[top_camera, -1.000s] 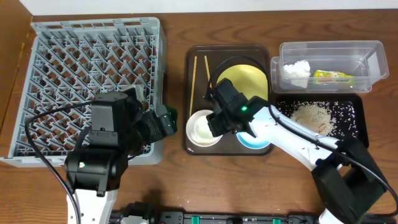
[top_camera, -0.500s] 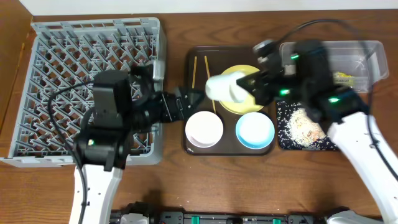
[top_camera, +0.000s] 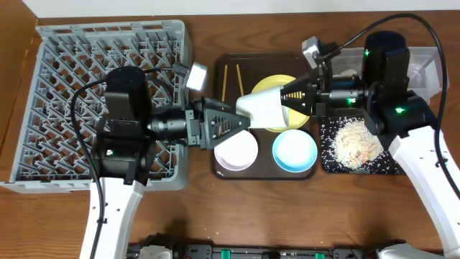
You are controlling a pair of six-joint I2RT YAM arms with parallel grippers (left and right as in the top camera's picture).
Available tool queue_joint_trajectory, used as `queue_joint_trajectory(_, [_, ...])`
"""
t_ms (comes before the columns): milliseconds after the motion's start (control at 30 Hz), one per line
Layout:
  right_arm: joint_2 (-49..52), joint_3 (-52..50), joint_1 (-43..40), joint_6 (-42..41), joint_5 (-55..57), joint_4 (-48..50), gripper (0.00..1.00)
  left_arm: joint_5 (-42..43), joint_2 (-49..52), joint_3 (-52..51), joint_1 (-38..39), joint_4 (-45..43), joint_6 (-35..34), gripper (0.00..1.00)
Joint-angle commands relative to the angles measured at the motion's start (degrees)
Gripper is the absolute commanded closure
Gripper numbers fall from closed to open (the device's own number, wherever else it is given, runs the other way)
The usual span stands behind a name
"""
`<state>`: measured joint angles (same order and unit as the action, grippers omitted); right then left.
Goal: Sort waste into correct bins and load items into the dishwasher
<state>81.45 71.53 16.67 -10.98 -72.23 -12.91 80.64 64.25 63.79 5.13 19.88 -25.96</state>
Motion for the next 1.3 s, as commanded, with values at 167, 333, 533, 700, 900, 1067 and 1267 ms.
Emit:
queue_joint_trajectory(167, [0.63, 0.46, -1.68, -4.02, -10.75, 7.23, 0.99, 4.24, -0.04, 0.94, 0.42, -0.31, -0.26, 0.02])
queue_joint_trajectory(333, [0.85, 0.46, 0.85, -4.22, -8.68, 7.43, 0.99, 4.2, -0.02, 0.94, 0.42, -0.33, -0.04, 0.02])
queue_joint_trajectory(533, [1.97, 0.46, 6.03, -4.2, -5.51, 8.48, 0.99, 4.22, 0.0, 0.94, 0.42, -0.31, -0.07, 0.02])
queue_joint_trajectory(700, [2.14, 0.46, 7.34, -4.31, 1.11, 8.44, 0.99, 4.31, 0.0, 0.94, 0.42, -0.26, -0.07, 0.18])
queue_joint_trajectory(900, [2.14, 0.46, 5.64, -5.51, 4.9, 8.9, 0.99, 6.21, 0.0, 0.94, 0.42, -0.28, -0.07, 0.17])
queue_joint_trajectory(1067, [2.14, 0.46, 4.28, -7.06, 4.63, 9.31, 0.99, 6.16, 0.0, 0.94, 0.42, -0.31, -0.07, 0.16])
queue_joint_trajectory(1267, [2.14, 0.46, 2.97, -7.26, 0.17, 9.9, 0.99, 6.08, 0.0, 0.94, 0.39, -0.37, -0.02, 0.07])
